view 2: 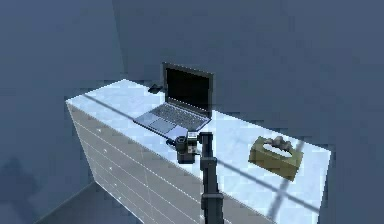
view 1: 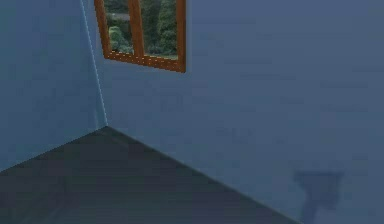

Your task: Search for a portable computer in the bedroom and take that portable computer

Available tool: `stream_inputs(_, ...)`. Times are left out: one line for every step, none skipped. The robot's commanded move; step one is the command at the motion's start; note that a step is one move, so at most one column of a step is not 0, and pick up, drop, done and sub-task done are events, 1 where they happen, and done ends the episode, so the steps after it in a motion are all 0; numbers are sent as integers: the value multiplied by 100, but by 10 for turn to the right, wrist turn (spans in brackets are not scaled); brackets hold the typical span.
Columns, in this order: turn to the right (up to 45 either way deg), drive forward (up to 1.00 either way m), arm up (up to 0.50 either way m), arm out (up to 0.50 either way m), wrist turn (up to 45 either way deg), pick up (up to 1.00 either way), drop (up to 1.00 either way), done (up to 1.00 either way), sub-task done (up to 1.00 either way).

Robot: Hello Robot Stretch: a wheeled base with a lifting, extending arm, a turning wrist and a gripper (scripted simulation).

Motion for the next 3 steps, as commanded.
stream_inputs(0,0,0,0,0,100,0,0,0)
stream_inputs(0,0,10,0,0,0,0,0,0)
stream_inputs(0,0,0,0,0,0,0,100,0)
